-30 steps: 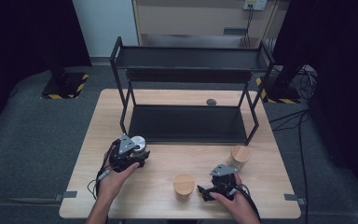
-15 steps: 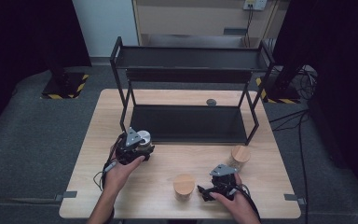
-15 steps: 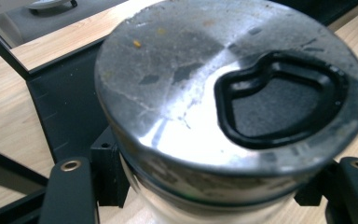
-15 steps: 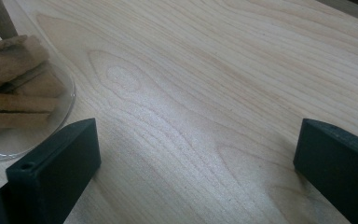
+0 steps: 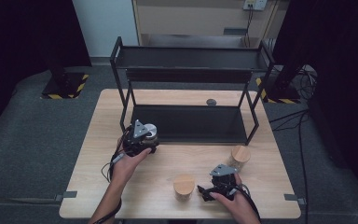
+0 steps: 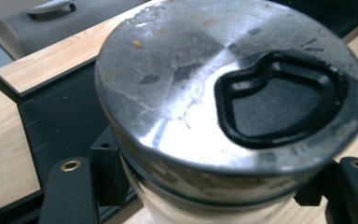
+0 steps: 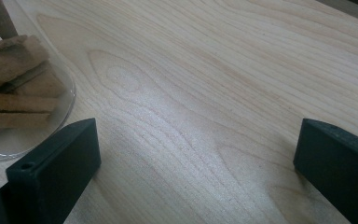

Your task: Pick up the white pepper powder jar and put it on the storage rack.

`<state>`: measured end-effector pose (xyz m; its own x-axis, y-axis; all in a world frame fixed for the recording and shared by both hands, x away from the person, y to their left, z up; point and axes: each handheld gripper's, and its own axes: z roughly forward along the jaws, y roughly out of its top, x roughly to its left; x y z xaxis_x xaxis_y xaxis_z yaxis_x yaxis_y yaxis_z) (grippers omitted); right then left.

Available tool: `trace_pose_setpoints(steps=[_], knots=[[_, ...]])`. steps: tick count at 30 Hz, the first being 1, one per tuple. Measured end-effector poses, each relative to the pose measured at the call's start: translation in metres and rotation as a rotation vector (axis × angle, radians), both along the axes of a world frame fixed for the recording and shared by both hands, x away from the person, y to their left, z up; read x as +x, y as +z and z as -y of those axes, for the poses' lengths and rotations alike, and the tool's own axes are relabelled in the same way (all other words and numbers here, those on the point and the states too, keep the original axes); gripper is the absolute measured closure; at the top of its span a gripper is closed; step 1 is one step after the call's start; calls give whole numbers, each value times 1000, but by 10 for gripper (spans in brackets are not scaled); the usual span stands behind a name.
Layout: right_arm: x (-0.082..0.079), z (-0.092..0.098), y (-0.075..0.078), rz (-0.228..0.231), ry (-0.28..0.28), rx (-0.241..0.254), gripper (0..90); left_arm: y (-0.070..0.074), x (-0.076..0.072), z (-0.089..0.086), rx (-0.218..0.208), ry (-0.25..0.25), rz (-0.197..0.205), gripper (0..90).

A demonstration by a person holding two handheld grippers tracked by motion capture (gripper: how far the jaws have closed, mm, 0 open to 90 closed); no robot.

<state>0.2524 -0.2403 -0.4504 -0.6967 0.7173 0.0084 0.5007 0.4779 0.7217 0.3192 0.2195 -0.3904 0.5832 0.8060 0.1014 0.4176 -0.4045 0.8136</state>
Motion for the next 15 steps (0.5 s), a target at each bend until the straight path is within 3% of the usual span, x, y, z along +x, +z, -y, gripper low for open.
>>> trace_pose_setpoints(steps=[15], knots=[[0, 0, 0, 0, 0, 0, 4, 2, 26, 8, 1, 12, -4, 294]])
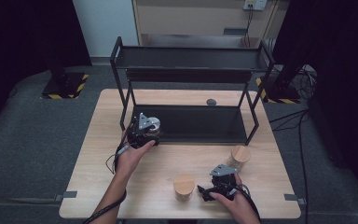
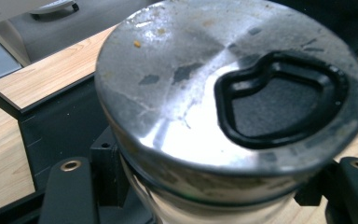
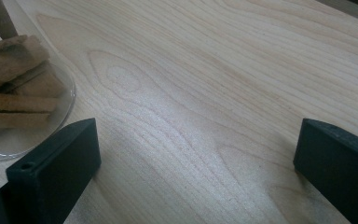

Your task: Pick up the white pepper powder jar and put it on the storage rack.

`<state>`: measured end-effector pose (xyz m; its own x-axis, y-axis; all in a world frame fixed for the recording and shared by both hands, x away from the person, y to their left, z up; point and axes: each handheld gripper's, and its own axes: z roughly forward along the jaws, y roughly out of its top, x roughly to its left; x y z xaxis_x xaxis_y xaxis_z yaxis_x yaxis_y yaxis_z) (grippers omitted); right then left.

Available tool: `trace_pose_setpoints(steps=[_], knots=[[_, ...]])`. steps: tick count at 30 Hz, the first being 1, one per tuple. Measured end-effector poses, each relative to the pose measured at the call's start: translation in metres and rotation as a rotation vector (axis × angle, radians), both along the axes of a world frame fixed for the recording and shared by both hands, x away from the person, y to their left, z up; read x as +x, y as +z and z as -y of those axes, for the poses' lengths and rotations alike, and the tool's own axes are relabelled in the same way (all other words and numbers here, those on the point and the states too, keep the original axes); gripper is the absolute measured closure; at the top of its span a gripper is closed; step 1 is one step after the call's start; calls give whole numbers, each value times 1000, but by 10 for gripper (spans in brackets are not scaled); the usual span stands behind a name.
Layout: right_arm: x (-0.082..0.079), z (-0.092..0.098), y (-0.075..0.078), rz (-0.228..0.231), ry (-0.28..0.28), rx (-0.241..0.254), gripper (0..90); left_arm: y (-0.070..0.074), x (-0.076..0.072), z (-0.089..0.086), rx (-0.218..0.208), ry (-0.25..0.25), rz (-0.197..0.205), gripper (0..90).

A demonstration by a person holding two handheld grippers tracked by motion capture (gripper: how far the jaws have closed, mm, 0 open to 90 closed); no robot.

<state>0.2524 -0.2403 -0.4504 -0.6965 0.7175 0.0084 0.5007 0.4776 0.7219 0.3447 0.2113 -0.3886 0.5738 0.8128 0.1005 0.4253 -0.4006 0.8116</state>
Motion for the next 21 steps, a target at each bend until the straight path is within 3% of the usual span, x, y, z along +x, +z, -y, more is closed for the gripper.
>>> trace_pose_setpoints(steps=[21], knots=[[0, 0, 0, 0, 1, -1, 4, -3, 23, 3, -7, 14, -6, 294]])
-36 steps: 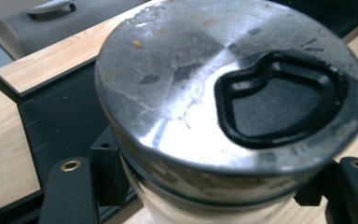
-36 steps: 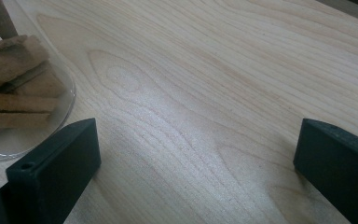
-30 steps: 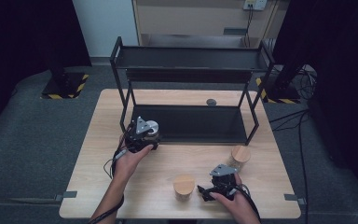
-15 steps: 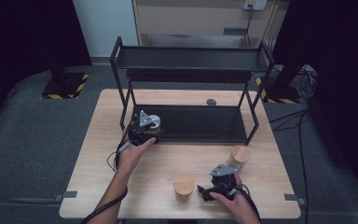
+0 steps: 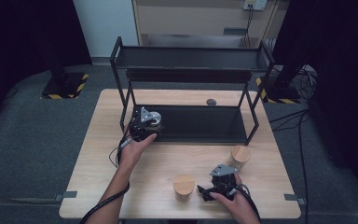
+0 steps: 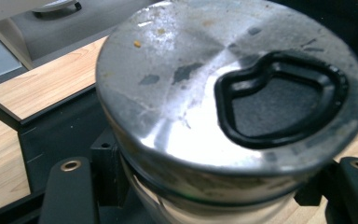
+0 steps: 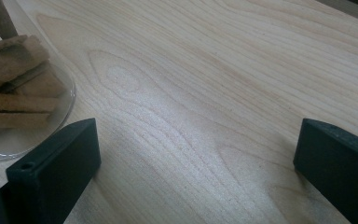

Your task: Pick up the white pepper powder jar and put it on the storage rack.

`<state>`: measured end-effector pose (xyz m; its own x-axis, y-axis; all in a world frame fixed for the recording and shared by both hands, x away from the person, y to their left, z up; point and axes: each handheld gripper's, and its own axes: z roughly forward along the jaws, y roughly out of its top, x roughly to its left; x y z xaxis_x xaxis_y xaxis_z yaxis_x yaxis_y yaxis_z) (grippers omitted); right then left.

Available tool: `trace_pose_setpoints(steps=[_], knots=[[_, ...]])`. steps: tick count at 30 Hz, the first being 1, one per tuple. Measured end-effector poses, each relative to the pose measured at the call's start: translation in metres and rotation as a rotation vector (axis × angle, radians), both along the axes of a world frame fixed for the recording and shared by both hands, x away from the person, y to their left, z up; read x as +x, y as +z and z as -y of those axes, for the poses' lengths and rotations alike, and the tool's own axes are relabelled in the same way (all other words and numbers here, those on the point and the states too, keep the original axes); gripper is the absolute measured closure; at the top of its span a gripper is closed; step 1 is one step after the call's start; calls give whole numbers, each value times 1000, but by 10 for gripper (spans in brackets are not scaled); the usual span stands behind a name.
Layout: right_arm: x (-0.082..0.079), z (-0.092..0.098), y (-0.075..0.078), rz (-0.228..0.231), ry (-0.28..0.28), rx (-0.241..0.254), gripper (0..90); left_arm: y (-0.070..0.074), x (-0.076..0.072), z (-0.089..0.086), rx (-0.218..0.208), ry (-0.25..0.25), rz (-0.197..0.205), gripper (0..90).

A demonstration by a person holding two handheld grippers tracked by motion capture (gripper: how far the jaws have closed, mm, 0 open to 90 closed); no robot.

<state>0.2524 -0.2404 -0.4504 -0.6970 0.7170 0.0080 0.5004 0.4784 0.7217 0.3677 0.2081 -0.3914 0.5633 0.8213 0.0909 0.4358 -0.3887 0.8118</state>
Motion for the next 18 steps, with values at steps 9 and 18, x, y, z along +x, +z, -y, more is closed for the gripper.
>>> trace_pose_setpoints(steps=[9, 18], knots=[[0, 0, 0, 0, 0, 0, 4, -6, 11, 10, 0, -5, -8, 294], [0, 0, 0, 1, 0, 0, 4, -10, 22, 19, 5, -15, -12, 293]])
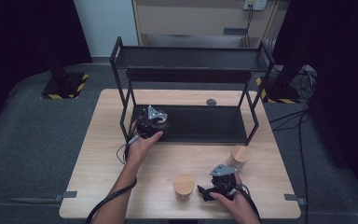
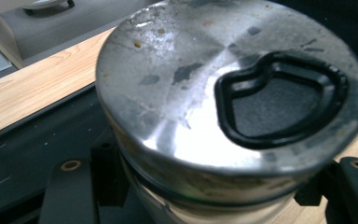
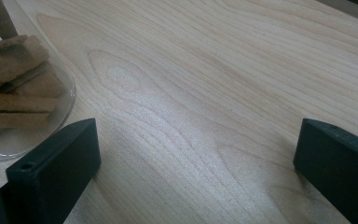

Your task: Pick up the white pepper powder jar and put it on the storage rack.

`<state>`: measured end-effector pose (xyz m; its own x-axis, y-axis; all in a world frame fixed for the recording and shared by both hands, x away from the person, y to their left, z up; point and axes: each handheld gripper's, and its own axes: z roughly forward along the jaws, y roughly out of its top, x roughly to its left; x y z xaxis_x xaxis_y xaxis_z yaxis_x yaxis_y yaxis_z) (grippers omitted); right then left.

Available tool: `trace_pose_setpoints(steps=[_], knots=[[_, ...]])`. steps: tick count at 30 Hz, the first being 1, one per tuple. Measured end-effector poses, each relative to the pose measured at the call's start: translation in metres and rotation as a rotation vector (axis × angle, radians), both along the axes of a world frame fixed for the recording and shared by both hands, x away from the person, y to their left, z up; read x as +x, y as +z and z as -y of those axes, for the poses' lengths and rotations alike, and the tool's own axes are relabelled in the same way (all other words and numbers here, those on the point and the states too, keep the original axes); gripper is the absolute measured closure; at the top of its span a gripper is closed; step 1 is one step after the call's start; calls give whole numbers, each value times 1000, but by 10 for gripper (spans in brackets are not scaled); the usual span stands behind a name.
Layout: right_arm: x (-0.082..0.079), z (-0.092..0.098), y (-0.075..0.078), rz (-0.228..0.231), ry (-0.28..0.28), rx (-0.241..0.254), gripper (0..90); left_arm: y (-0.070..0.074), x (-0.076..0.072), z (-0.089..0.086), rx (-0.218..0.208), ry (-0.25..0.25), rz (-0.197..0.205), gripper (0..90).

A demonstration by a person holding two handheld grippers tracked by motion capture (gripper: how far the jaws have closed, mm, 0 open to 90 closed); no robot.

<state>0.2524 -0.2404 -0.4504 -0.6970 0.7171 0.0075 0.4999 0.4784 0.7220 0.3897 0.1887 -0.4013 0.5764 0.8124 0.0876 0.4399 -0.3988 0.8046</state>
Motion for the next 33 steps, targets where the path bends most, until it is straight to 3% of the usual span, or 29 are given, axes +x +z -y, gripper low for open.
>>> trace_pose_setpoints(steps=[4, 14, 33], knots=[[0, 0, 0, 0, 0, 0, 4, -1, 5, 4, 8, -2, -5, 294], [0, 0, 0, 0, -1, 1, 4, -8, 14, 8, -25, 9, -4, 294], [0, 0, 0, 0, -1, 1, 4, -16, 27, 16, -25, 9, -19, 294]])
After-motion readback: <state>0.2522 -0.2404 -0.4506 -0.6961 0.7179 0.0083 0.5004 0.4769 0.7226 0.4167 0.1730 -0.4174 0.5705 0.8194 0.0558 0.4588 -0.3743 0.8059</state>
